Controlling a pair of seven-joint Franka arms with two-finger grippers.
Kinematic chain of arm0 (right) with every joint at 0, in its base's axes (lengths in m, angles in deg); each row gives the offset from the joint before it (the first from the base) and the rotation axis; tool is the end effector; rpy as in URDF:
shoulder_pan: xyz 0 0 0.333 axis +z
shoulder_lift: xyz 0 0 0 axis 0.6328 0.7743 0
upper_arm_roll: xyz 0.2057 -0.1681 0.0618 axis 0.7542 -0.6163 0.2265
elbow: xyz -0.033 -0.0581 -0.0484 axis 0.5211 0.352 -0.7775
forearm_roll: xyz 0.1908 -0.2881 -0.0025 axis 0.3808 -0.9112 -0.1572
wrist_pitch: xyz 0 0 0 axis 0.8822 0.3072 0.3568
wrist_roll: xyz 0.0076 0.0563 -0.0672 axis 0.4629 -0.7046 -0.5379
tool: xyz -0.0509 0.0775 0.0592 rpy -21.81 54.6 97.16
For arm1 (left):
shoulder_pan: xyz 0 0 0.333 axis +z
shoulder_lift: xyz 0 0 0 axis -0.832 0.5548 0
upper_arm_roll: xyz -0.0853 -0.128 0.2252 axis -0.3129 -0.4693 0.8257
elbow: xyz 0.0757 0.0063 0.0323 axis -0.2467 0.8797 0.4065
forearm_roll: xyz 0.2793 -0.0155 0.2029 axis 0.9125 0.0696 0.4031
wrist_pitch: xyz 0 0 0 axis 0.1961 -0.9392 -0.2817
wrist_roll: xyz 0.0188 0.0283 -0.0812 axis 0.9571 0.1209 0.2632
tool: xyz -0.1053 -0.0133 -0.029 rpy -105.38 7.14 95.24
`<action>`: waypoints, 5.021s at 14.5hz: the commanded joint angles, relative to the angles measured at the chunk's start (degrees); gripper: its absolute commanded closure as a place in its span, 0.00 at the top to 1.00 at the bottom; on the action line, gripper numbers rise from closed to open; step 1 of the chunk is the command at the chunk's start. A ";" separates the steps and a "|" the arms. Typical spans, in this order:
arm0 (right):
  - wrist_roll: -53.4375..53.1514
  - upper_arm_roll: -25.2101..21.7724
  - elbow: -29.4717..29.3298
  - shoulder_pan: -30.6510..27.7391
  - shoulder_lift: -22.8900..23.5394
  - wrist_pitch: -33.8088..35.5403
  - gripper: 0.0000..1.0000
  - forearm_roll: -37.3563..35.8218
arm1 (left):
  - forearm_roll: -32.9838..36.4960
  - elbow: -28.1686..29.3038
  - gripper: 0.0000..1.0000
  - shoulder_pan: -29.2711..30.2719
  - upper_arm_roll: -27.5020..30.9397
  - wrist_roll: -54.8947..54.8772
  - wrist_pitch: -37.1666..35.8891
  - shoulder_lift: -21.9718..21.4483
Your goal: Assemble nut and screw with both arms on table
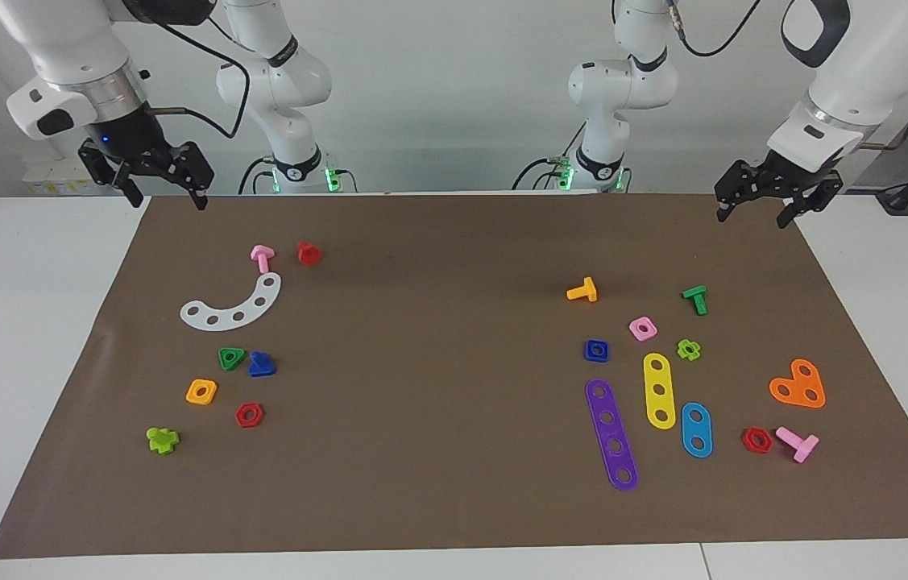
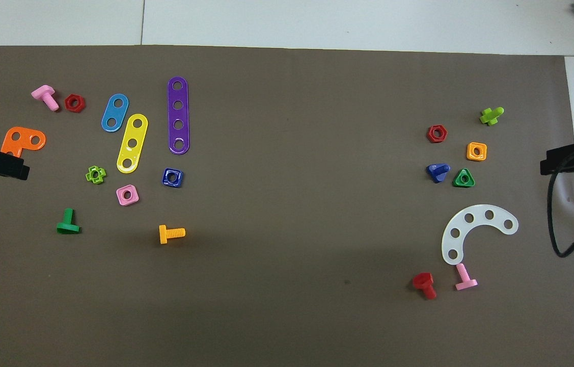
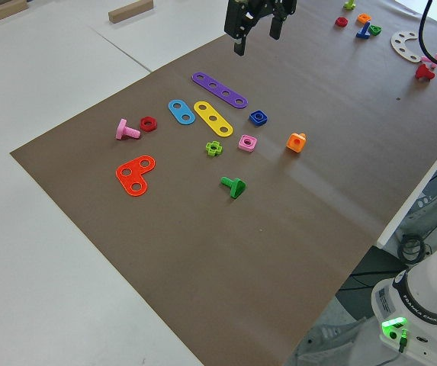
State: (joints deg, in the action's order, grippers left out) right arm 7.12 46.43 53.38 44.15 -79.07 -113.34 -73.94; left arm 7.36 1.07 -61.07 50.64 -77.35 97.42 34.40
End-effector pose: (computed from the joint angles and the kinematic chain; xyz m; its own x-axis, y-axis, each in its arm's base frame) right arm 0.4924 -0.0169 0.6012 0.9963 -0.0837 0.0189 -0.0839 -0.9964 0.0092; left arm 0.5034 -0.0043 0.5738 0.9778 -0.2078 -0.0268 -0.2071 -0.9780 0.0247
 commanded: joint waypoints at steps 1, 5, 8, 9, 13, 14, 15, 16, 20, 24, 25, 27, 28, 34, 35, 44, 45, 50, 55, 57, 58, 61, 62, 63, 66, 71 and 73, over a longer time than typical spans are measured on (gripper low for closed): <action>0.85 0.29 0.86 -0.41 -0.39 -0.55 1.00 0.21 | 0.99 2.14 1.00 0.46 -0.22 -0.83 1.33 -1.83; 0.84 0.29 0.77 -0.41 -0.83 -0.11 1.00 0.21 | 0.99 2.14 1.00 0.46 -0.22 -0.83 1.33 -1.83; 1.63 0.38 4.09 -0.06 -1.88 -1.85 1.00 0.30 | 0.99 2.23 1.00 0.46 -0.22 -0.83 1.15 -1.83; 1.55 0.38 5.85 0.90 -1.62 -6.04 1.00 0.30 | 0.99 2.23 1.00 0.46 -0.22 -0.83 1.24 -1.83; 1.90 0.38 13.69 2.57 1.35 -20.14 1.00 0.38 | 0.99 2.14 1.00 0.46 -0.22 -0.83 1.24 -1.83; 3.03 0.38 13.52 2.66 3.81 -21.10 1.00 0.38 | 0.99 2.14 1.00 0.46 -0.22 -0.83 1.24 -1.83; 5.48 0.38 14.04 2.66 6.18 -23.38 1.00 0.47 | 0.99 2.14 1.00 0.46 -0.22 -0.83 1.24 -1.83; 8.46 0.38 14.91 2.66 8.38 -25.83 1.00 0.73 | 0.99 2.23 1.00 0.46 -0.22 -0.66 1.33 -1.83; 14.11 0.38 22.37 2.57 13.15 -38.31 1.00 2.23 | 0.99 3.28 1.00 0.46 -0.22 -0.57 1.59 -2.26; 16.40 0.56 25.38 2.66 16.65 -43.61 0.97 2.40 | 0.99 3.46 1.00 0.46 -0.22 -0.39 2.64 -2.44; 16.66 0.56 25.64 2.66 17.01 -44.66 0.91 2.49 | 0.99 4.24 1.00 0.46 -0.22 -0.31 3.95 -2.61; 16.75 0.56 26.52 2.58 17.10 -45.37 0.74 2.49 | 0.99 7.31 1.00 0.20 -0.31 -0.22 6.67 -3.75; 16.84 0.56 27.48 2.58 17.10 -45.54 0.63 2.49 | 0.99 8.02 1.00 -0.33 -0.31 -0.22 7.56 -3.85; 19.48 0.65 28.37 2.22 17.98 -47.48 0.46 2.67 | 0.90 12.84 1.00 -4.54 -0.92 1.09 14.12 -1.83; 19.65 0.56 28.37 2.22 18.07 -47.57 0.46 4.67 | 0.90 14.26 1.00 -7.25 -0.92 3.97 17.20 -0.87; 25.01 0.47 28.72 1.61 18.33 -49.76 0.31 7.68 | 0.46 20.06 0.95 -10.09 -0.92 16.38 35.49 8.10; 25.27 0.47 28.72 1.61 18.33 -49.85 0.04 7.68 | 0.46 20.59 0.95 -10.18 -1.01 17.09 37.87 9.59; 24.66 0.38 27.58 1.52 18.07 -48.28 0.00 7.68 | 0.46 20.60 0.94 -12.28 -1.01 17.10 43.77 16.09; 8.18 0.73 12.23 7.56 17.54 -31.25 0.00 6.71 | 0.46 22.26 0.92 -13.17 -1.01 17.01 46.77 18.65; -3.66 0.73 9.83 13.53 18.59 -32.61 0.00 5.66 | 0.46 23.76 0.90 -13.34 -1.01 17.01 47.73 18.57; -8.34 0.82 9.74 16.08 19.03 -35.15 0.00 5.48 | 0.46 24.02 0.89 -13.34 -1.01 17.01 47.91 18.65; -22.83 0.73 5.27 25.32 24.38 -37.28 0.00 5.57 | 0.46 24.29 0.88 -14.04 -1.01 17.10 46.77 18.39; -27.32 0.73 2.56 27.25 26.48 -37.81 0.00 5.31 | 0.46 24.38 0.88 -14.13 -1.01 17.10 46.42 18.39; -30.85 0.73 0.27 30.06 29.03 -37.81 0.00 5.31 | 0.46 24.29 0.88 -14.31 -1.01 17.10 46.07 18.30; -38.94 0.73 -2.22 34.03 35.19 -41.47 0.00 -0.82 | 0.37 24.73 0.88 -14.84 -1.01 17.18 45.89 18.13; -41.96 0.73 -2.13 36.59 37.76 -45.72 0.00 -1.63 | 0.37 26.31 0.83 -14.84 -1.01 16.13 46.41 17.77; -41.96 0.73 -1.17 36.33 37.58 -45.81 0.00 -2.08 | 0.46 26.31 0.81 -14.84 -1.01 16.13 46.33 17.77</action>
State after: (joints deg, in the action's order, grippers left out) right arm -33.35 47.32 52.66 80.66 -41.53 -159.23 -74.60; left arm 7.37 25.32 -75.02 48.82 -61.00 143.32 53.98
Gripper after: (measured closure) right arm 0.811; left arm 0.176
